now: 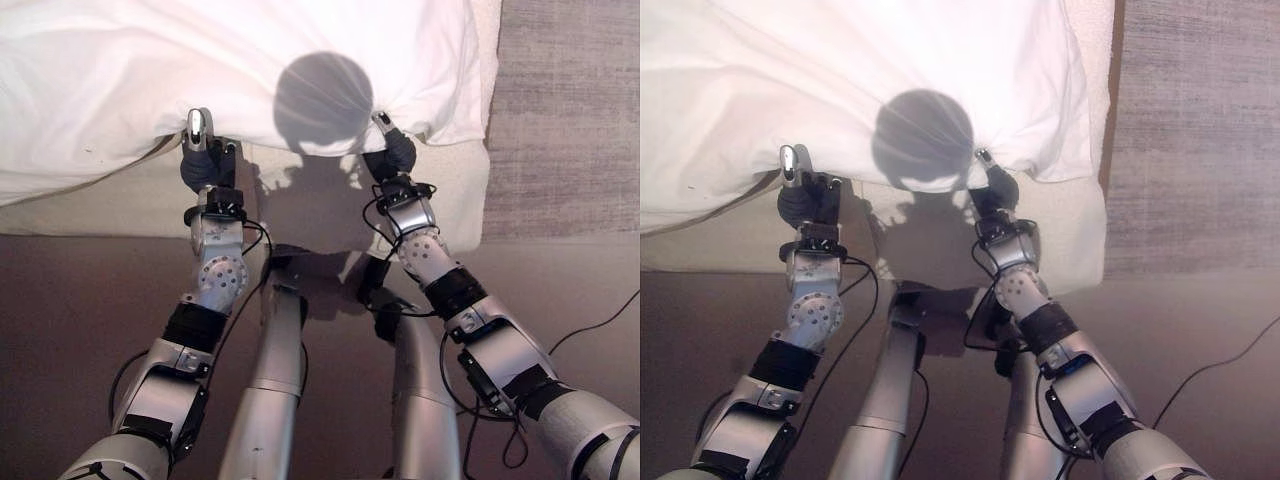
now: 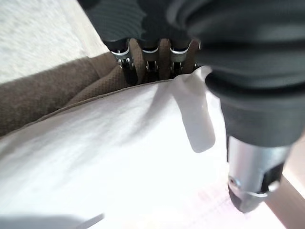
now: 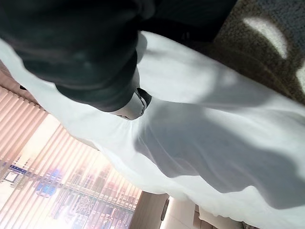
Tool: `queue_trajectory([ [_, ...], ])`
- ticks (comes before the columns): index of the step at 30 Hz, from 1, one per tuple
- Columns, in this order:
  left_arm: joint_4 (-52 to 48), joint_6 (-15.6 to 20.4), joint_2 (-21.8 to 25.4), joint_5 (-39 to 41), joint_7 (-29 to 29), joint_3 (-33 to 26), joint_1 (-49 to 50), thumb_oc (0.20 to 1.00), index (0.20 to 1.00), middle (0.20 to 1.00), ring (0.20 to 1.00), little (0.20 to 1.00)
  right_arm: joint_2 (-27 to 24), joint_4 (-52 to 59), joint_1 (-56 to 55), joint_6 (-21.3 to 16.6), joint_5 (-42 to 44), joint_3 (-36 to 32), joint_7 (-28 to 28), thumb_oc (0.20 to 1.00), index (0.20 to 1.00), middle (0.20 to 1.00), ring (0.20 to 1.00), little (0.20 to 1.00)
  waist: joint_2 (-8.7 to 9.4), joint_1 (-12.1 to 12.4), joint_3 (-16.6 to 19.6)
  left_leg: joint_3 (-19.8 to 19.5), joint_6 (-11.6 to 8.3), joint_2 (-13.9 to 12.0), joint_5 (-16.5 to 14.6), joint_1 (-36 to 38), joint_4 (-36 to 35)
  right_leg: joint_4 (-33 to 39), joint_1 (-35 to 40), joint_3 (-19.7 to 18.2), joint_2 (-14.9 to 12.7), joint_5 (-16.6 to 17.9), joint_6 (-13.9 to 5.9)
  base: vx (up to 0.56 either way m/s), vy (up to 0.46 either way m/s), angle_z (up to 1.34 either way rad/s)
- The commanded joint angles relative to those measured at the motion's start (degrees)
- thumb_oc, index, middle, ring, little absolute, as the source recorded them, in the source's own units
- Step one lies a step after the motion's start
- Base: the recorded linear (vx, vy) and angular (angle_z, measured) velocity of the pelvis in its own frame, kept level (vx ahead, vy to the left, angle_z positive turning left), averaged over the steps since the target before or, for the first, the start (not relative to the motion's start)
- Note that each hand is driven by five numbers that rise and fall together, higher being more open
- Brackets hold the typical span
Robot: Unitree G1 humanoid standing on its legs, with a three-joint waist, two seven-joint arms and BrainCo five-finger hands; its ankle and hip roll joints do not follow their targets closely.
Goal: Make the bed
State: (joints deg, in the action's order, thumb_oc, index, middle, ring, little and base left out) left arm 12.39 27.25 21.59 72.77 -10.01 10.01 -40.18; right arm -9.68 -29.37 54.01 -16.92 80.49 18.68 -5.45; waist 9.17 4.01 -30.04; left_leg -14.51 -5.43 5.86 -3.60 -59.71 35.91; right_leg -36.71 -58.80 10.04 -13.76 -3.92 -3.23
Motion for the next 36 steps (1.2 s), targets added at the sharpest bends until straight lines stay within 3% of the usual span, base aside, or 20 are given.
queue_trajectory([
  [1,-3.32,3.20,3.78,-5.17,1.00,-2.25,-7.26,1.000,1.000,1.000,1.000,1.000,-2.46,2.47,-4.71,-1.14,-0.36,-2.45,-1.28,0.200,0.200,0.200,0.200,0.200,0.88,0.38,0.24,0.24,3.46,1.46,-1.54,2.08,-3.24,3.63,0.90,-1.69,-2.13,2.19,-7.38,0.00,0.000,0.00],
  [3,-3.06,3.19,4.41,-5.67,0.86,-2.29,-7.32,1.000,1.000,1.000,1.000,1.000,-2.49,2.31,-4.63,-1.11,-0.48,-2.33,-1.26,0.200,0.200,0.200,0.200,0.200,0.82,0.32,0.24,0.23,3.45,1.35,-1.52,2.01,-3.22,3.67,0.86,-1.78,-2.04,2.14,-7.37,0.00,0.000,0.00],
  [5,-2.74,3.13,4.81,-5.71,0.82,-2.44,-7.34,0.605,0.605,0.605,0.605,0.605,-2.50,2.46,-4.58,-1.16,-0.46,-2.27,-1.38,0.200,0.200,0.200,0.200,0.200,0.84,0.32,0.24,0.20,3.46,1.30,-1.54,2.05,-3.20,3.63,0.81,-1.85,-1.98,2.07,-7.37,0.00,0.000,0.00],
  [6,-2.67,3.10,4.86,-5.79,0.77,-2.60,-7.26,0.485,0.485,0.485,0.485,0.485,-2.55,2.49,-4.58,-1.17,-0.53,-2.27,-1.37,0.200,0.200,0.200,0.200,0.200,0.87,0.32,0.24,0.28,3.45,1.34,-1.56,2.08,-3.15,3.60,0.87,-1.85,-1.92,2.04,-7.35,0.00,0.000,0.00],
  [7,-2.49,3.13,4.78,-5.88,0.66,-2.74,-7.10,0.200,0.200,0.200,0.200,0.200,-2.51,2.49,-4.69,-1.20,-0.50,-2.32,-1.31,0.200,0.200,0.200,0.200,0.200,0.91,0.31,0.24,0.26,3.47,1.40,-1.61,2.00,-2.96,3.51,0.78,-1.91,-1.89,2.01,-7.31,0.00,0.000,0.00],
  [16,-2.22,3.42,4.45,-6.76,-0.27,-4.04,-5.80,0.200,0.200,0.200,0.200,0.200,-2.10,3.32,-5.42,-1.68,-0.77,-3.11,-1.06,0.200,0.200,0.200,0.200,0.200,1.11,0.21,0.24,0.28,3.53,1.41,-1.84,1.90,-2.63,2.58,0.27,-2.17,-1.83,1.64,-7.20,0.00,0.000,0.00],
  [24,-1.09,3.33,5.11,-6.89,-1.09,-10.13,2.33,0.200,0.200,0.200,0.200,0.200,-2.48,4.54,-6.71,-4.11,-1.74,-6.34,1.27,0.200,0.200,0.200,0.200,0.200,0.26,0.80,0.24,0.17,3.67,1.67,-2.18,1.95,-2.16,1.57,0.19,-2.43,-1.76,1.08,-7.10,0.00,0.000,0.00],
  [30,-4.34,1.38,7.46,-13.23,-2.26,-16.39,16.08,0.200,0.200,0.200,0.200,0.200,-3.54,9.29,-10.54,-6.09,-5.89,-9.39,5.14,0.200,0.200,0.200,0.200,0.200,-1.24,2.42,0.24,-0.73,3.72,1.83,-2.04,3.49,-2.72,1.40,1.50,-1.97,-1.91,0.83,-7.08,0.00,-0.011,-0.01],
  [36,-8.63,0.59,4.66,-15.54,-0.89,-22.96,28.45,0.200,0.200,0.200,0.200,0.200,-5.25,15.11,-18.44,-5.43,-9.73,-12.28,5.23,0.200,0.200,0.200,0.200,0.200,-3.45,4.70,0.24,-2.86,3.60,2.47,-0.78,7.59,-5.94,2.11,5.49,-0.70,-2.85,0.16,-7.08,-0.02,-0.062,0.00],
])
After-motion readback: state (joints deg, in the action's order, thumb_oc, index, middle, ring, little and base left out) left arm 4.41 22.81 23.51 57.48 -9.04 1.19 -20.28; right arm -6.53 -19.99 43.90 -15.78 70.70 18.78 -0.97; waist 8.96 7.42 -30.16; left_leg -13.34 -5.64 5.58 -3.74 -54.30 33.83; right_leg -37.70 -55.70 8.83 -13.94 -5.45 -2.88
